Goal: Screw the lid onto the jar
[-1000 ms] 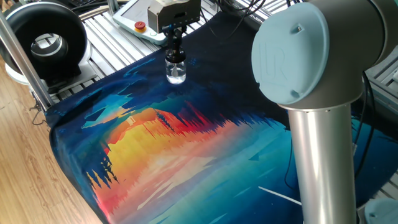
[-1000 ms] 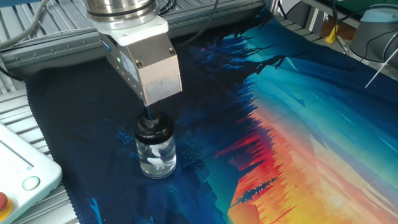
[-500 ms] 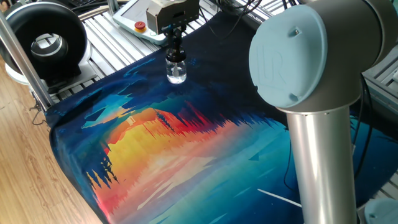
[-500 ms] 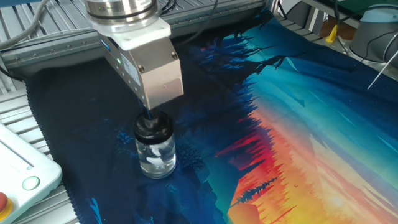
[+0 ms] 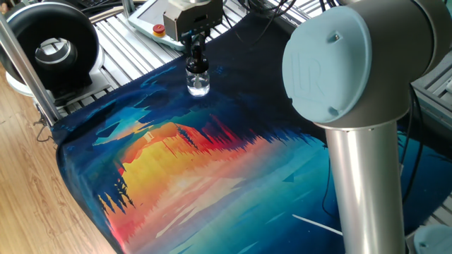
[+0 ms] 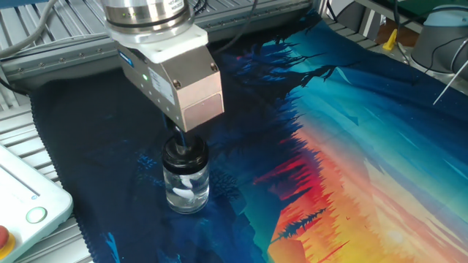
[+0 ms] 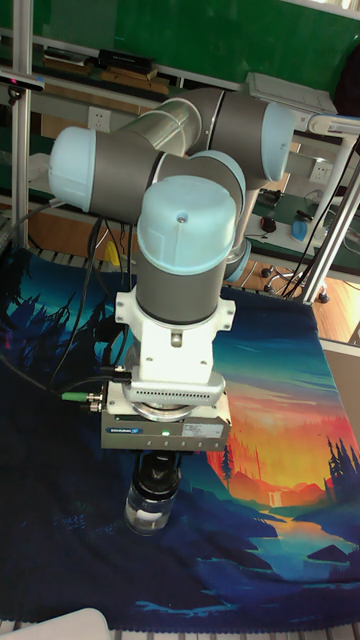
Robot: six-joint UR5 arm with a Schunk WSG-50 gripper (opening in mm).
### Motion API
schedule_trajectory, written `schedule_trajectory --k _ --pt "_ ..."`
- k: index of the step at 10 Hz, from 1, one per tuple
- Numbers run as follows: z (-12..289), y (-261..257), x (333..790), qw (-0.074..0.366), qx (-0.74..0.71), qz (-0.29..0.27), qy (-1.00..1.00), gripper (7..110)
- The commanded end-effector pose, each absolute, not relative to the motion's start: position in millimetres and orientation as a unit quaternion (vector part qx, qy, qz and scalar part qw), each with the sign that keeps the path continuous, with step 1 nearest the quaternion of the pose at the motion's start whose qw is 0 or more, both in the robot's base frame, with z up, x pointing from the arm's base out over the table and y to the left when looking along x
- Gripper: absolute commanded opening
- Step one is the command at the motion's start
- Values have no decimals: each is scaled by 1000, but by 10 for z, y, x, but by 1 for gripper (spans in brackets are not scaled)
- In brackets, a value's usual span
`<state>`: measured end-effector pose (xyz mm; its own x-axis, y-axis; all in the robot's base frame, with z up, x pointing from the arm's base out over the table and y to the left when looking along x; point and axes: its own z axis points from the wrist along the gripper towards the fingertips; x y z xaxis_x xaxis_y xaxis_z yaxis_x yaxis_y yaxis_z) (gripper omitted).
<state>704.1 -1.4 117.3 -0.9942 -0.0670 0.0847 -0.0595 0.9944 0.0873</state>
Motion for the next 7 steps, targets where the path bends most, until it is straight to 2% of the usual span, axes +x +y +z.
schedule_trajectory --k 1,5,6,7 --pt "1190 -85 7099 34 49 -30 -998 66" --pt "1250 7 7063 35 117 -31 -992 66" --pt "1276 183 7021 35 161 -56 -985 66" --pt "1318 343 6980 38 217 -73 -973 44"
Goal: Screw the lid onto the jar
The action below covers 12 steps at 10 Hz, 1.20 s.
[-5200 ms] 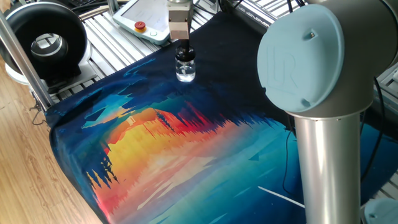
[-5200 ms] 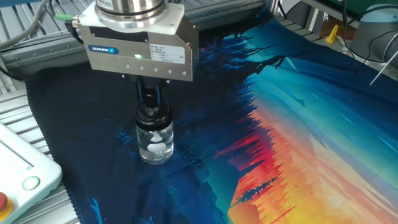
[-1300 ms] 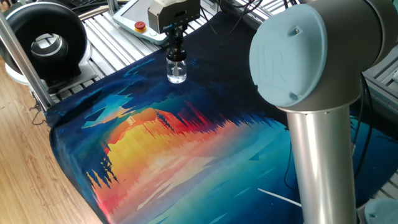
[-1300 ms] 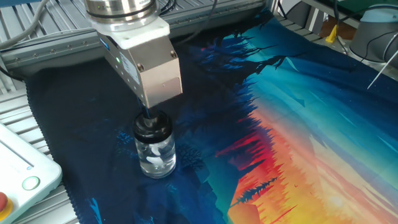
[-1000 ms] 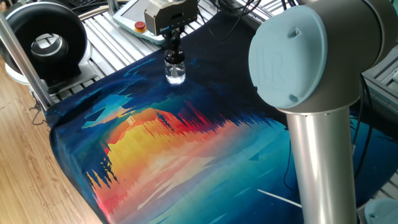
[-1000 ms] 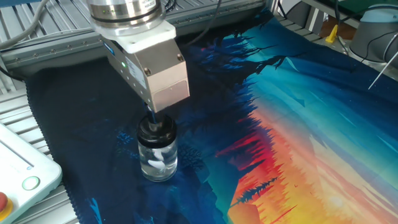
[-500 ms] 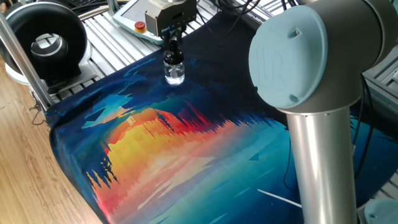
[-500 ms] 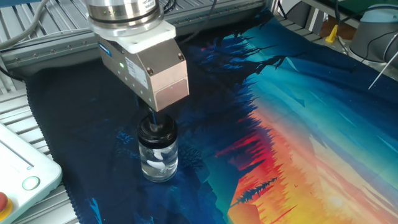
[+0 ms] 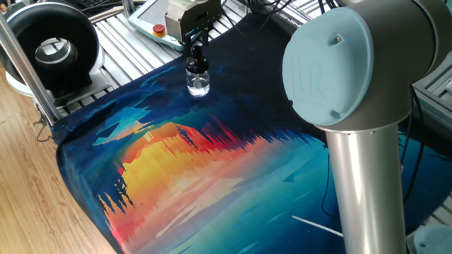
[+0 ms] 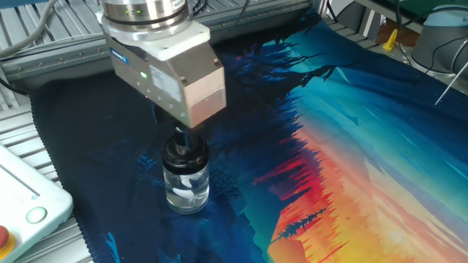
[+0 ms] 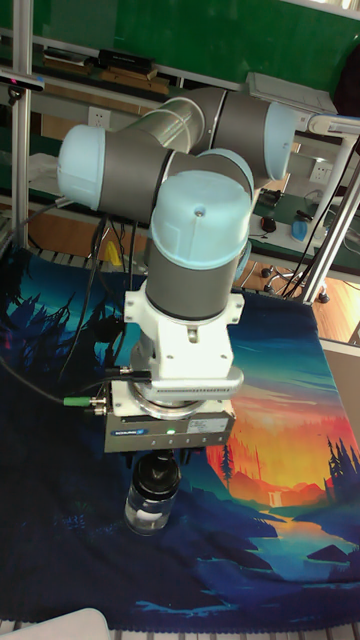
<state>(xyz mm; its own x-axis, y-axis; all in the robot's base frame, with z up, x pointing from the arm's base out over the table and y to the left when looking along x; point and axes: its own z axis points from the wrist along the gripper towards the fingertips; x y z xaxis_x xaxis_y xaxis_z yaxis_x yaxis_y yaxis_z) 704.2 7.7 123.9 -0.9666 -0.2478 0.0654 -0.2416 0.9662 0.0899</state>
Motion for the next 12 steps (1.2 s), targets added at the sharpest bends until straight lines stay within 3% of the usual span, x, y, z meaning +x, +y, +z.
schedule_trajectory --k 1,5,12 --pt "1374 427 7041 27 264 -66 -962 44" --pt "1353 297 7244 -8 416 16 -909 44" --pt "1245 298 7302 -35 505 12 -862 44"
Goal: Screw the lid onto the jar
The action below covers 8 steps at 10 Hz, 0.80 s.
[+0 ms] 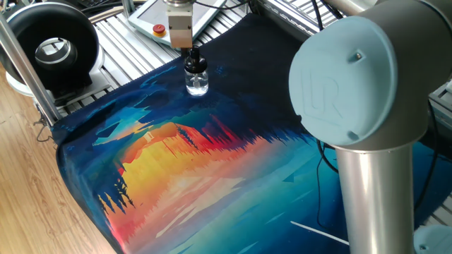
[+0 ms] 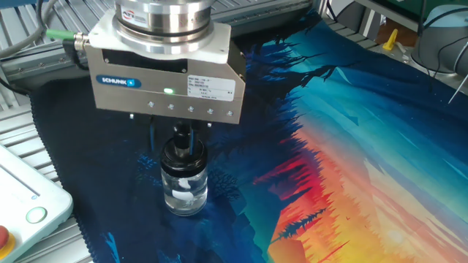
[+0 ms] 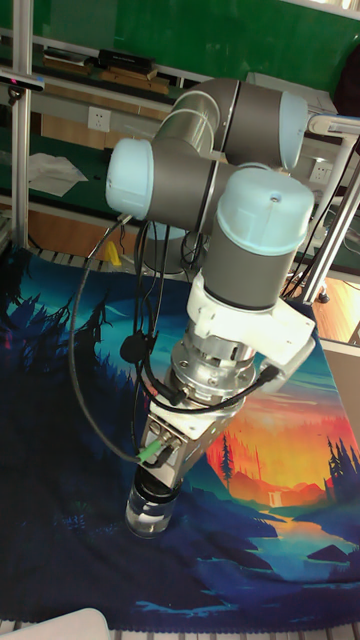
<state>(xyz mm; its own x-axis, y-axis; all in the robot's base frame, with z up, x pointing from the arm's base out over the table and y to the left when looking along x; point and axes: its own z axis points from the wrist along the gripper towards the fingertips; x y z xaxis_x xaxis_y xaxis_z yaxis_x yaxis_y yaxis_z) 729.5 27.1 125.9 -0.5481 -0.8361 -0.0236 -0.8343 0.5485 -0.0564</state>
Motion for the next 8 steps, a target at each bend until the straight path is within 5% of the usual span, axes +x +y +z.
schedule_trajectory --k 1,5,8 --pt "1242 317 7282 34 -518 -7 855 44" --pt "1213 246 7062 -9 -546 15 838 44" --pt "1211 170 7113 -2 -558 16 829 44"
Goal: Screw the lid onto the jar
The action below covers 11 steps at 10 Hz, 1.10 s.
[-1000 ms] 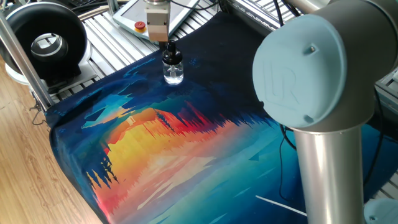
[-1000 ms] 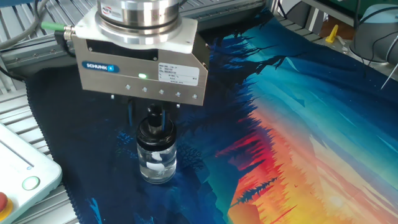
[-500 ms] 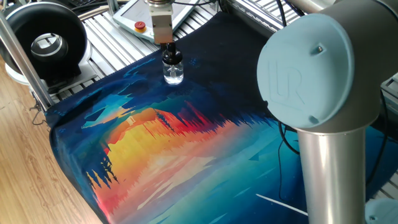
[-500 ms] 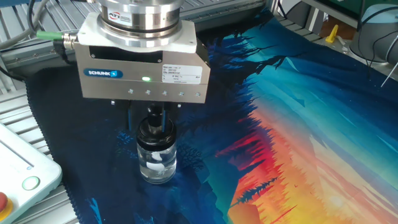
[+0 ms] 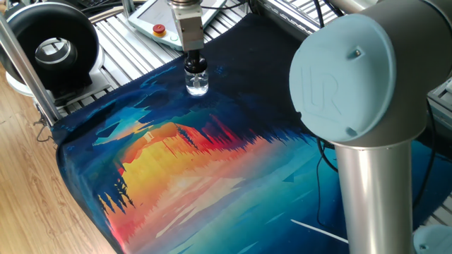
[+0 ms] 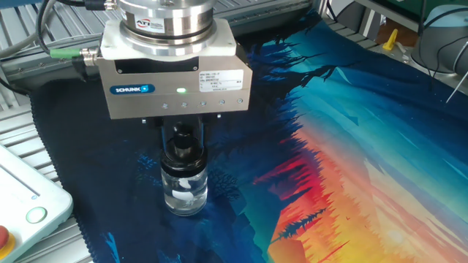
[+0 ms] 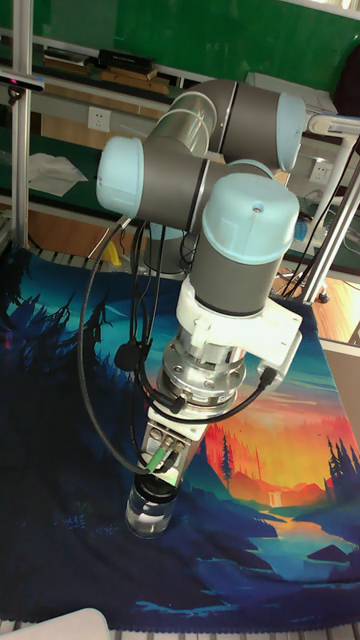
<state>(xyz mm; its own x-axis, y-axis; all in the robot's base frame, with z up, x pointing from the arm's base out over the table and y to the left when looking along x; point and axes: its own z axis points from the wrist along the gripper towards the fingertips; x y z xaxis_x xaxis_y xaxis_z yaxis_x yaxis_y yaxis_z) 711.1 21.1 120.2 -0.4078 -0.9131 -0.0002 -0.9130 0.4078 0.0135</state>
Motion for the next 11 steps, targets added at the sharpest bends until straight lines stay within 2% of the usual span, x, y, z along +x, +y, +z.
schedule_trajectory --k 1,6,11 --pt "1213 171 7129 -2 563 -18 -826 44" --pt "1154 256 7057 -22 593 -42 -804 44" --pt "1147 115 7063 -10 589 -22 -808 44"
